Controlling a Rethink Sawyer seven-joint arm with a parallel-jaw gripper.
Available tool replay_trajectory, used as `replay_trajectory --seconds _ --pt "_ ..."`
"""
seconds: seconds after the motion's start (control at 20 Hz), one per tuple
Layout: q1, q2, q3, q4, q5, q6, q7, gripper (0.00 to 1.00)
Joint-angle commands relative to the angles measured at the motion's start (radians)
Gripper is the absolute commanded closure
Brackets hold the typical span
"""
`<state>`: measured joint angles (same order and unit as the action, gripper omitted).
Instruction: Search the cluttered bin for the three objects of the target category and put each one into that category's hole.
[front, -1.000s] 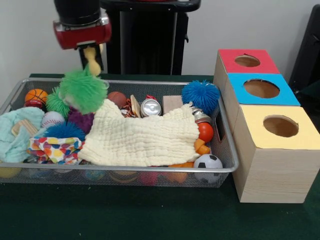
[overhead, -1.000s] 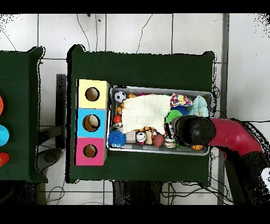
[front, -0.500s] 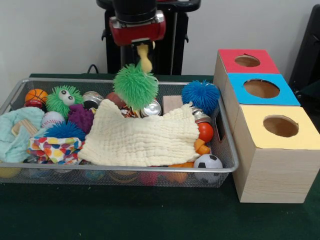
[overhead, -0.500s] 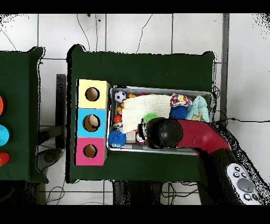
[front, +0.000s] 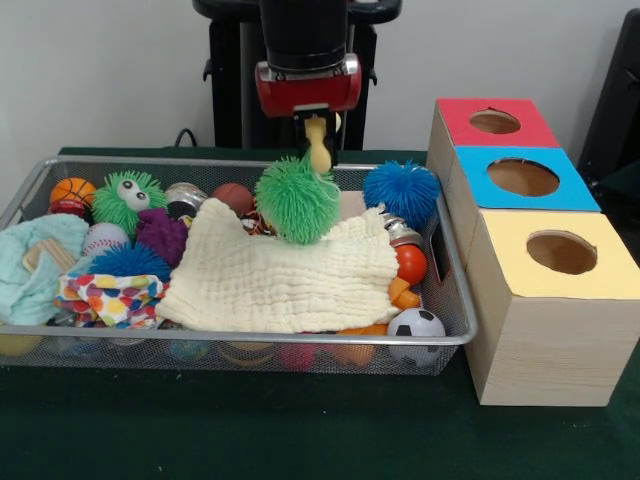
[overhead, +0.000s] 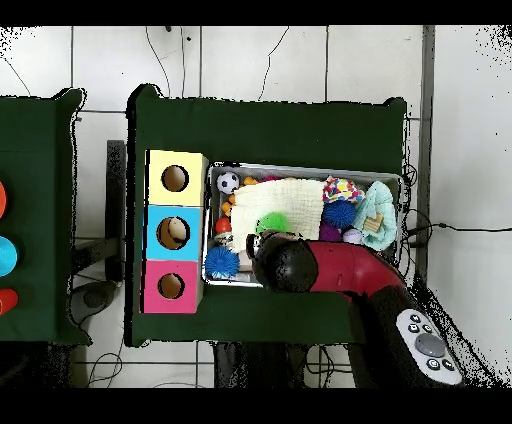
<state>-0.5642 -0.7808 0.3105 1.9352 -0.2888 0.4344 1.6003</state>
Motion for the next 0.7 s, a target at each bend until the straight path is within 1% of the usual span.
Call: replay_trajectory --seconds 0.05,0.2,0.25,0.35,0.4,0.55,0.7 --pt "0.032 0.077 -0.097 0.076 0.024 -0.111 0.255 1.00" --pt "0.062 0.084 -0.117 0.115 0.048 -0.122 0.279 1.00" --pt "0.079 0.087 -0.127 0.119 0.061 -0.108 0.289 1.00" --pt "0.115 0.110 -0.151 0.114 0.079 -0.106 0.308 1.00" --pt "0.121 0.124 -0.152 0.113 0.087 -0.117 0.307 1.00" --pt "0.121 0.155 -0.135 0.098 0.094 -0.209 0.289 1.00" --pt "0.123 0.170 -0.132 0.073 0.122 -0.270 0.298 1.00"
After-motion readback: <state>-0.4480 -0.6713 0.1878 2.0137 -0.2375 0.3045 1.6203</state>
